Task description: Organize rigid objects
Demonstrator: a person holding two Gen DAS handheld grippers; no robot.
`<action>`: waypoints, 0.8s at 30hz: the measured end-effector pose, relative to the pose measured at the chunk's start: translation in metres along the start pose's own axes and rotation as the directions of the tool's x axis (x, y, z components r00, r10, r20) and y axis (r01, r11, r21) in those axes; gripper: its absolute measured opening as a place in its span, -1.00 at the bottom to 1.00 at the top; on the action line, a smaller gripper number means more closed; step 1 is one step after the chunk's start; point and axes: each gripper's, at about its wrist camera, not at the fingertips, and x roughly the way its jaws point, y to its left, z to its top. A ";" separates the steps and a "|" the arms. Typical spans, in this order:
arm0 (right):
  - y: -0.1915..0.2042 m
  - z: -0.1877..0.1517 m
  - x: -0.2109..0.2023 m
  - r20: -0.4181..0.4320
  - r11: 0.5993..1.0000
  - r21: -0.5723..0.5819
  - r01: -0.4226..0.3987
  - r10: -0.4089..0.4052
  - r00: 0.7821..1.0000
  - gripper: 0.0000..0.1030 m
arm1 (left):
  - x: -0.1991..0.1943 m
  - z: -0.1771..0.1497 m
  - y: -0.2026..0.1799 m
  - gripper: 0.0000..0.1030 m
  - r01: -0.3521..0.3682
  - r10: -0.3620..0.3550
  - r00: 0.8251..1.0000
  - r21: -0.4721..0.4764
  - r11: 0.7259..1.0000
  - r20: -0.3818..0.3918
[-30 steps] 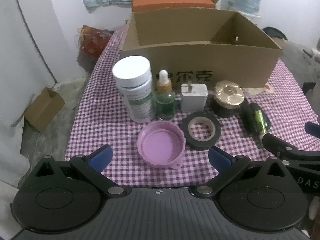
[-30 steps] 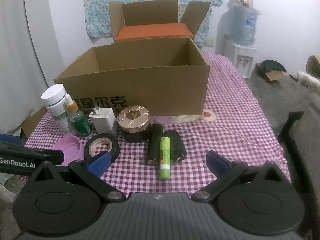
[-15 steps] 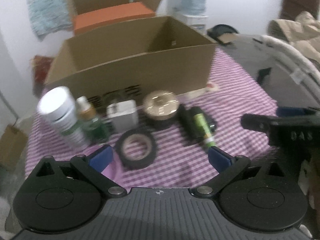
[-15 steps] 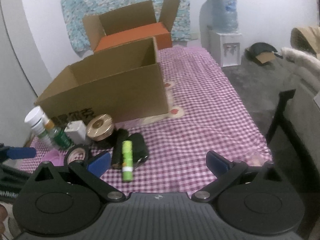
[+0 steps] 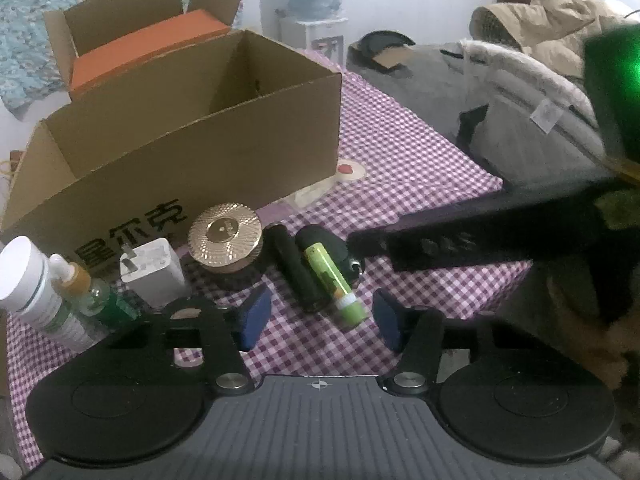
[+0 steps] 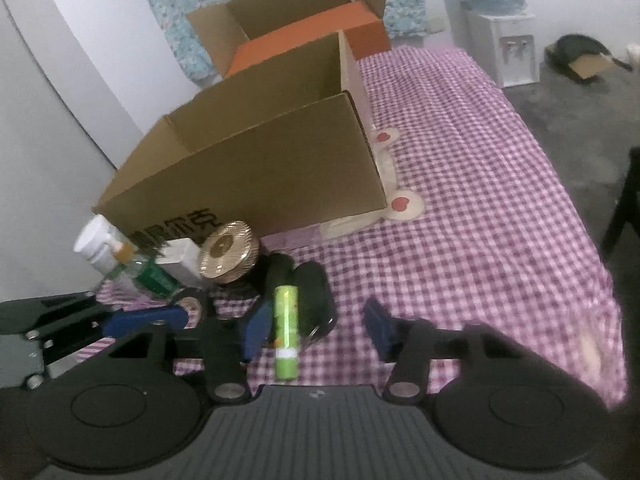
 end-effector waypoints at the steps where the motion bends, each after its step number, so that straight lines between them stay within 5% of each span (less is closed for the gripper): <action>1: 0.000 0.003 0.004 0.000 1.000 -0.012 0.011 -0.011 1.000 -0.11 | 0.001 0.001 0.000 -0.03 0.002 -0.002 1.000 0.000 1.000 -0.004; 8: 0.003 0.016 0.039 -0.070 0.996 -0.087 0.019 -0.026 0.997 -0.30 | 0.008 0.004 0.002 -0.28 0.015 -0.015 1.000 -0.003 1.000 -0.023; 24: -0.009 0.019 0.045 -0.055 0.994 -0.101 0.049 -0.055 0.997 -0.35 | 0.019 0.000 0.000 -0.32 0.061 -0.060 0.997 0.016 0.998 -0.043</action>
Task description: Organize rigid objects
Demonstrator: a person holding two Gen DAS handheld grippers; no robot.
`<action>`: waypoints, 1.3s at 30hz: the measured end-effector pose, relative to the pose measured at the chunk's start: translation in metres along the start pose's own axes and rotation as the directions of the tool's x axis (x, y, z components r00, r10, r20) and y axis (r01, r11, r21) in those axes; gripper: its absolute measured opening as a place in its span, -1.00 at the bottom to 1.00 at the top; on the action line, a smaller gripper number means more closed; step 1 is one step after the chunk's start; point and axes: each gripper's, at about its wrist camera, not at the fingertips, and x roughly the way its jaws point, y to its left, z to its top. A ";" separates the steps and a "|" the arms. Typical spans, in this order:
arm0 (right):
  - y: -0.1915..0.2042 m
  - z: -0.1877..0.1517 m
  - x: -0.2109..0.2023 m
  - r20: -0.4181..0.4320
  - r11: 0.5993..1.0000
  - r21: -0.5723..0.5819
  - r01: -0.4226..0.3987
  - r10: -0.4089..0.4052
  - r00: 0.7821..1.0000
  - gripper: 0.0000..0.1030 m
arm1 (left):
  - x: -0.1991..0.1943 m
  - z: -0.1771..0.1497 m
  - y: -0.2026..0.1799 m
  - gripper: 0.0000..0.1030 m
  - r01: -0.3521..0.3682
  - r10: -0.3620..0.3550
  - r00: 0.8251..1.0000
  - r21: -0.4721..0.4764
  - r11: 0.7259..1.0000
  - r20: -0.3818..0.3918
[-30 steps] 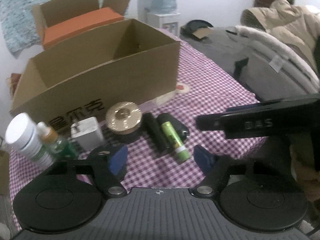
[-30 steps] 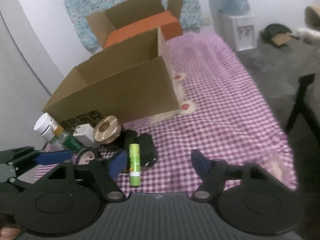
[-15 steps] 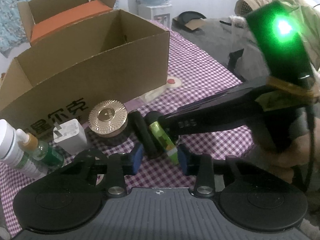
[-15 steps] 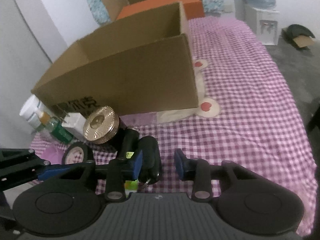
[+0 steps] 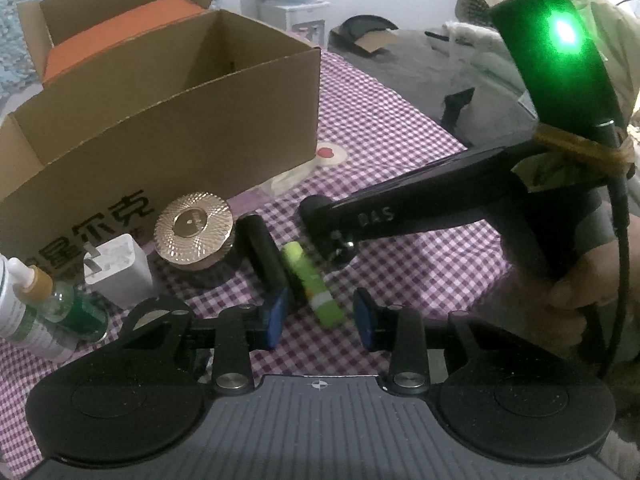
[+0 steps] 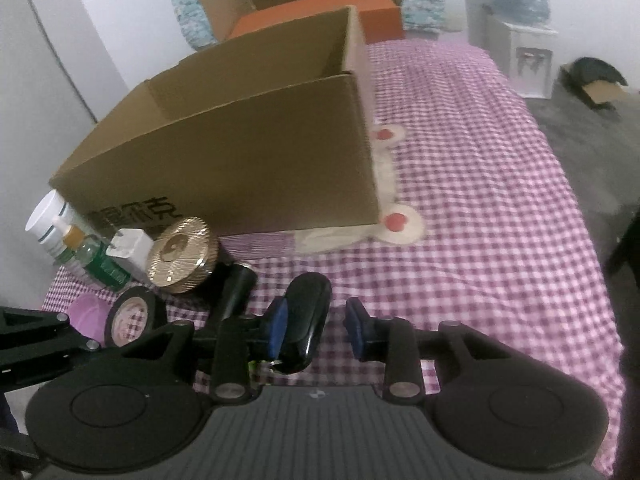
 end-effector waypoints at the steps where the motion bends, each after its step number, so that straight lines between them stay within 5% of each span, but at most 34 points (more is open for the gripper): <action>1: -0.002 0.000 -0.001 0.002 1.000 0.004 0.004 -0.004 1.000 -0.35 | 0.000 0.001 0.000 -0.32 0.003 -0.003 1.000 -0.001 1.000 -0.001; 5: -0.008 -0.002 -0.010 0.003 1.000 0.022 0.016 -0.016 1.000 -0.34 | 0.004 0.003 0.000 -0.39 0.021 -0.021 1.000 -0.001 1.000 -0.009; 11: -0.007 -0.007 -0.036 0.016 0.994 0.060 -0.092 0.091 0.996 -0.34 | 0.009 0.002 0.001 -0.46 0.028 -0.028 0.999 -0.009 1.000 -0.026; 17: -0.008 -0.004 -0.031 0.027 0.999 0.048 -0.014 0.013 1.000 -0.33 | 0.006 0.002 0.001 -0.46 0.034 -0.034 0.999 -0.005 0.999 -0.025; 30: -0.009 -0.003 -0.006 -0.019 0.999 0.041 -0.006 0.007 1.000 -0.48 | 0.010 0.009 -0.006 -0.46 0.060 -0.060 0.998 0.027 0.998 -0.013; 39: -0.047 -0.028 -0.022 -0.033 0.947 0.284 -0.152 0.168 0.985 -0.62 | 0.026 0.015 -0.020 -0.44 0.121 -0.117 0.991 0.070 0.990 -0.058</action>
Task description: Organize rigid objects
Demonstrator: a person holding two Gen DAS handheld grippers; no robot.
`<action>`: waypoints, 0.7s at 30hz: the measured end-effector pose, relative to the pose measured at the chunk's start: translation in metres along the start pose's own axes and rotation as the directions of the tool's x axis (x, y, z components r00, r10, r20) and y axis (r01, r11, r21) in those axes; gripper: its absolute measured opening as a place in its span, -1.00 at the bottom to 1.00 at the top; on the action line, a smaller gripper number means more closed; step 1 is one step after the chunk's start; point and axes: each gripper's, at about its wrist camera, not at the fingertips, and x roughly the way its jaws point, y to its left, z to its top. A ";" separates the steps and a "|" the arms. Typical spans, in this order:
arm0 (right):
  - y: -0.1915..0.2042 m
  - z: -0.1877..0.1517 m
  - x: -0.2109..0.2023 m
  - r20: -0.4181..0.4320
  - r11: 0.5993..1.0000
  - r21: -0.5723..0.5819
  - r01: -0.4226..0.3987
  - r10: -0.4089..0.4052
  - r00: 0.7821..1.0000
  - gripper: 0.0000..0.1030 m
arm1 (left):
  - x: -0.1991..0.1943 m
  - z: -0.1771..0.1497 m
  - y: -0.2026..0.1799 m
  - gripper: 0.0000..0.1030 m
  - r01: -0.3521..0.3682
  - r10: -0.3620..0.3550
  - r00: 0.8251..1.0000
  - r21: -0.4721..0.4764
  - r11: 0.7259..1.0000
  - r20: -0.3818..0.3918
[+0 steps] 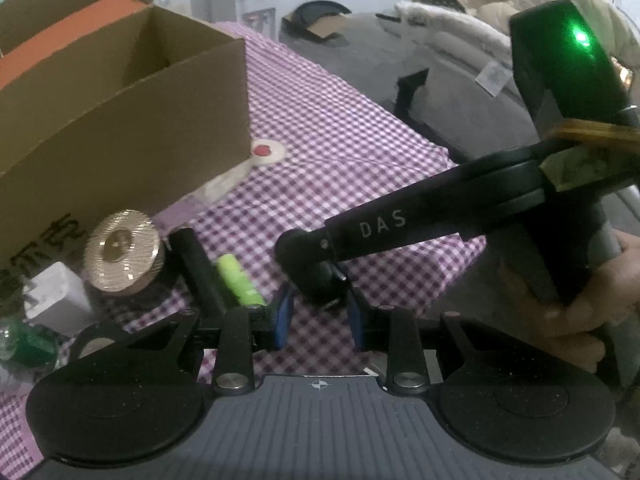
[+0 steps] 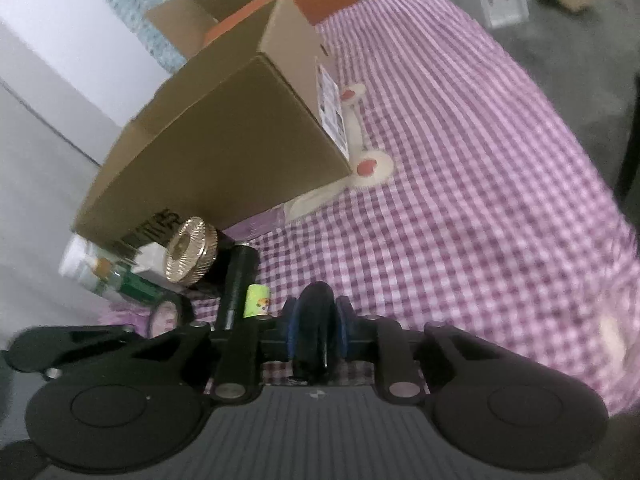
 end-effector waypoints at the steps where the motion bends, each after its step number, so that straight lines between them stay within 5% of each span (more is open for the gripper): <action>1: -0.001 -0.001 -0.002 -0.004 1.000 0.018 -0.015 0.015 1.000 -0.62 | 0.003 0.001 0.000 -0.44 0.005 -0.005 1.000 -0.004 1.000 -0.010; 21: -0.015 -0.008 -0.009 -0.026 0.988 0.086 -0.128 0.131 0.991 -0.64 | 0.023 0.008 -0.002 -0.35 -0.023 0.020 0.996 -0.042 0.999 -0.087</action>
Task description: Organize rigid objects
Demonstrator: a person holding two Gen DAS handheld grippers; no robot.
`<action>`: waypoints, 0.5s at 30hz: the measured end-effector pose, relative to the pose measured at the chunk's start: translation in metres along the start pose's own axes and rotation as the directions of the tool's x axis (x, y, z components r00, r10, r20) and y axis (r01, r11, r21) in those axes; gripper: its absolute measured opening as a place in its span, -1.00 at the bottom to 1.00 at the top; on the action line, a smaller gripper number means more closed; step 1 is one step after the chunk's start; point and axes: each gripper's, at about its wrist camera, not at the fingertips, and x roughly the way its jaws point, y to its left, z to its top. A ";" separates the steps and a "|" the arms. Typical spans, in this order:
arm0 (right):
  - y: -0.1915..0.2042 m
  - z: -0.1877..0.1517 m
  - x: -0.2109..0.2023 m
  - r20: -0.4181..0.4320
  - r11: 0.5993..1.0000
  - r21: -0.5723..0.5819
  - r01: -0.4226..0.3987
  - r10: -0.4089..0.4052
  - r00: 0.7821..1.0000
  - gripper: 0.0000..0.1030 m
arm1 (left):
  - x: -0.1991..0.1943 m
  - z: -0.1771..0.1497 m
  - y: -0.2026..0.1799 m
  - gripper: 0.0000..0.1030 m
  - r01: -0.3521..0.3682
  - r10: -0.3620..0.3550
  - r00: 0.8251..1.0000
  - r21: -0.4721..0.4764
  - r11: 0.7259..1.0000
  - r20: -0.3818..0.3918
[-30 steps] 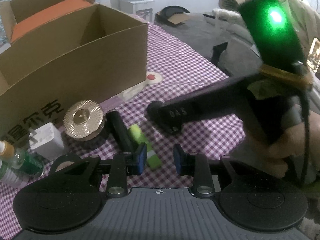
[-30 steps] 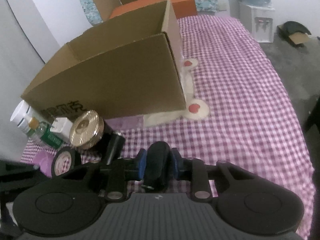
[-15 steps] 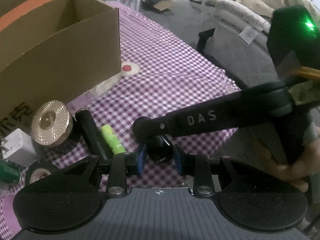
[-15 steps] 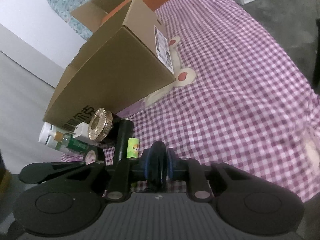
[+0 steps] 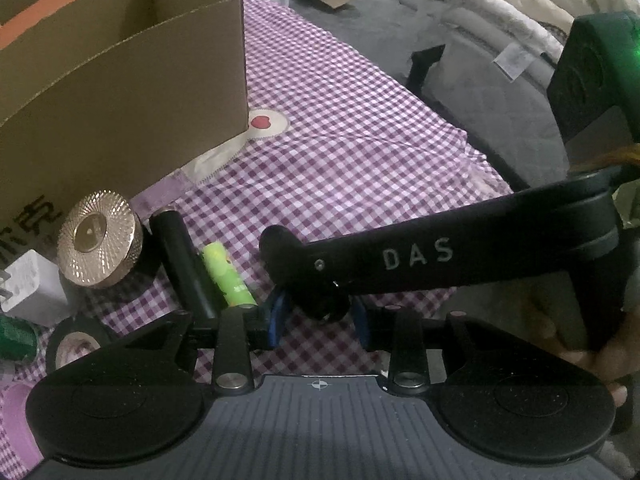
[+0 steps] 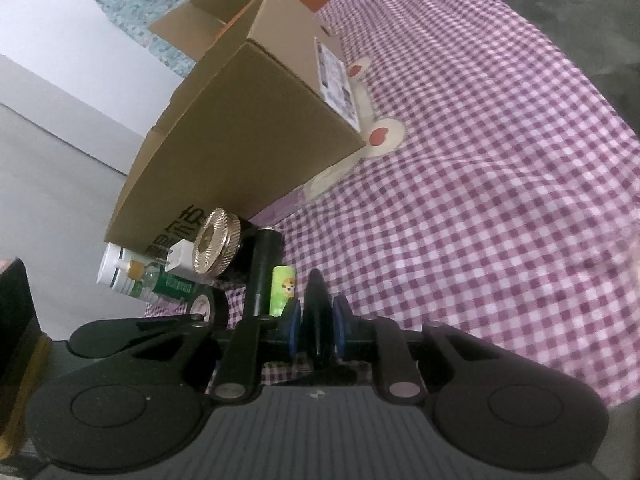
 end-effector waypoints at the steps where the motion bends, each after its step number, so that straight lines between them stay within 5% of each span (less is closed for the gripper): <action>1: 0.001 0.000 0.001 0.004 1.000 -0.006 -0.001 0.001 1.000 -0.64 | 0.000 0.000 -0.001 -0.36 -0.010 0.010 1.000 0.004 1.000 0.003; 8: 0.010 -0.003 -0.002 0.019 1.000 -0.008 -0.021 0.021 1.000 -0.63 | -0.013 0.000 0.001 -0.38 -0.035 0.035 0.999 -0.009 0.999 0.032; 15: 0.053 0.004 -0.020 0.076 0.994 -0.101 -0.042 0.050 0.996 -0.63 | -0.063 0.000 0.004 -0.38 -0.094 0.095 0.984 -0.016 0.995 0.153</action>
